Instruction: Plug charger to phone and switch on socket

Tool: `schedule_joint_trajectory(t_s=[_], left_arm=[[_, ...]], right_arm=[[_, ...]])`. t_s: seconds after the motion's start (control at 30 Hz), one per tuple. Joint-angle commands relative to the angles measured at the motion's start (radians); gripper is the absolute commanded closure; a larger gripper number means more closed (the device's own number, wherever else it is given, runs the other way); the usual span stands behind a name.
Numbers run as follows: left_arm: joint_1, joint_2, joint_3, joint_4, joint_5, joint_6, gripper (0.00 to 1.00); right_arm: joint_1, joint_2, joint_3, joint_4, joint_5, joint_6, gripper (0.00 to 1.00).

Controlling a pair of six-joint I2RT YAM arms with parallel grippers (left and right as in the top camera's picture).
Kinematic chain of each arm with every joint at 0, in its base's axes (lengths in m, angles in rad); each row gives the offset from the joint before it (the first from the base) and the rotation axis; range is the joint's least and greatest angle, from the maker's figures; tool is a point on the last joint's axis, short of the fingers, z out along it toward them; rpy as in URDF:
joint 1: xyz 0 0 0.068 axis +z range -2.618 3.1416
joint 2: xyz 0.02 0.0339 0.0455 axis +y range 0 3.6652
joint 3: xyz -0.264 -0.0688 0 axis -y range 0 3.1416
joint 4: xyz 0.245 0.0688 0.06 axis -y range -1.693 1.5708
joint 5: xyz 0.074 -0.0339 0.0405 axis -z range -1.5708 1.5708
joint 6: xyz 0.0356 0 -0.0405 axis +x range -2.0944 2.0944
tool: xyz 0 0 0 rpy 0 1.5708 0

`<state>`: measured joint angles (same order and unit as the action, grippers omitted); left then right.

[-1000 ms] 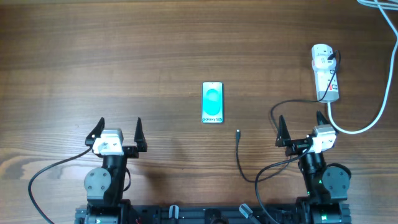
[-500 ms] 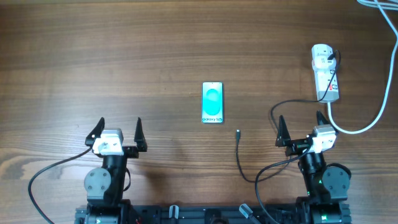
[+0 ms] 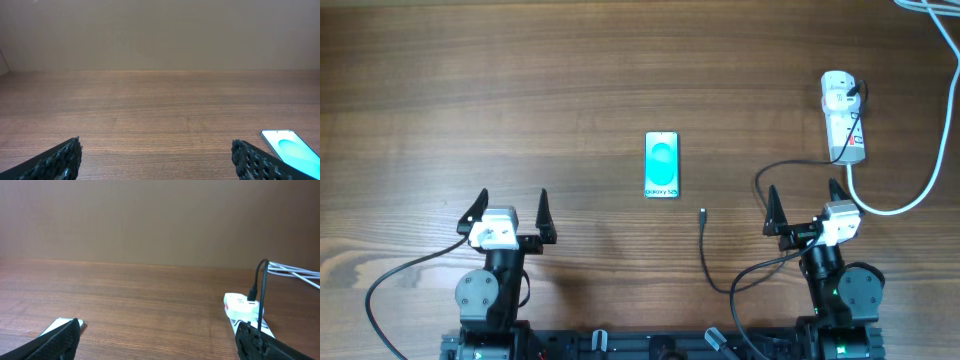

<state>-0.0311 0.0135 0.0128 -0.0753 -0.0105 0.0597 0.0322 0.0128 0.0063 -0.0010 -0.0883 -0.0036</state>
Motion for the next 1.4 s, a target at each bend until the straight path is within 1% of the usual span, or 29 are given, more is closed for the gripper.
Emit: schedule_joint_trajectory(t_s=[0.0,0.2,0.27,0.3,0.37,0.4,0.43,0.5,0.63,0.7,0.73,0.77,0.8,0.87,0.9,0.97,1.0,1.07,1.13,1.17,1.23,1.27,1.33,1.37], left_arm=[[-0.004,-0.011,-0.007,0.002,-0.002,0.015,0.0],[-0.004,-0.011,-0.007,0.002,-0.002,0.015,0.0],[-0.005,-0.011,-0.007,0.06,0.0,0.008,0.0],[-0.005,-0.011,-0.007,0.055,0.094,-0.031,0.0],[-0.005,-0.009,-0.007,0.022,0.26,-0.049,0.0],[-0.004,-0.007,-0.007,0.026,0.291,-0.049,0.0],[-0.005,-0.007,-0.007,0.045,0.291,-0.049,0.0],[-0.005,-0.007,-0.007,0.134,0.292,-0.049,0.0],[-0.005,-0.007,-0.007,0.385,0.292,-0.049,0.0],[-0.004,-0.007,0.008,0.46,0.291,-0.049,0.0],[-0.004,-0.006,0.028,0.459,0.291,-0.049,0.0],[-0.004,0.004,0.078,0.432,0.291,-0.049,0.0],[-0.004,0.038,0.155,0.361,0.291,-0.048,0.0],[-0.004,0.141,0.322,0.16,0.29,-0.048,0.0],[-0.004,0.214,0.417,0.042,0.29,-0.048,0.0],[-0.005,0.416,0.652,-0.23,0.296,-0.041,0.0],[-0.004,0.535,0.784,-0.368,0.344,-0.041,0.0],[-0.005,0.655,0.888,-0.441,0.403,-0.042,0.0],[-0.005,0.725,0.914,-0.43,0.501,-0.041,0.0],[-0.005,0.764,0.931,-0.433,0.513,-0.05,0.0],[-0.005,0.848,1.007,-0.505,0.498,-0.048,0.0],[-0.005,0.904,1.081,-0.579,0.462,-0.048,0.0],[-0.005,1.06,1.319,-0.83,0.343,-0.049,0.0],[-0.007,1.169,1.492,-1.025,0.248,-0.075,0.0]], right_arm=[[0.006,-0.008,-0.001,0.003,0.01,0.01,0.0],[0.006,-0.008,-0.001,0.003,0.01,0.011,0.0],[0.006,-0.008,-0.001,0.003,0.01,0.01,0.0],[0.006,-0.008,-0.001,0.003,0.01,0.01,0.0],[0.006,-0.008,-0.001,0.003,0.01,0.01,0.0],[0.006,-0.008,-0.001,0.003,0.01,0.01,0.0],[0.006,-0.008,-0.001,0.003,0.01,0.011,0.01],[0.006,-0.008,-0.001,0.003,0.01,0.01,0.0],[0.006,-0.008,-0.001,0.003,0.01,0.01,0.0],[0.006,-0.008,-0.001,0.003,0.01,0.01,0.0],[0.006,-0.008,-0.001,0.003,0.01,0.011,0.0],[0.006,-0.008,-0.001,0.003,0.01,0.011,0.0],[0.006,-0.008,-0.001,0.003,0.01,0.01,0.0],[0.006,-0.008,-0.001,0.003,0.01,0.01,0.0],[0.006,-0.008,-0.001,0.003,0.01,0.01,0.0],[0.006,-0.008,-0.001,0.003,0.01,0.01,0.0],[0.006,-0.008,-0.001,0.003,0.01,0.011,0.0],[0.006,-0.008,-0.001,0.003,0.01,0.011,0.0],[0.006,-0.008,-0.001,0.003,0.01,0.011,0.0],[0.006,-0.008,-0.001,0.003,0.01,0.01,0.0],[0.006,-0.008,-0.001,0.003,0.01,0.011,0.0],[0.006,-0.008,-0.001,0.003,0.01,0.011,0.0],[0.006,-0.008,-0.001,0.003,0.01,0.011,0.0],[0.006,-0.008,-0.001,0.003,0.01,0.01,0.0]])
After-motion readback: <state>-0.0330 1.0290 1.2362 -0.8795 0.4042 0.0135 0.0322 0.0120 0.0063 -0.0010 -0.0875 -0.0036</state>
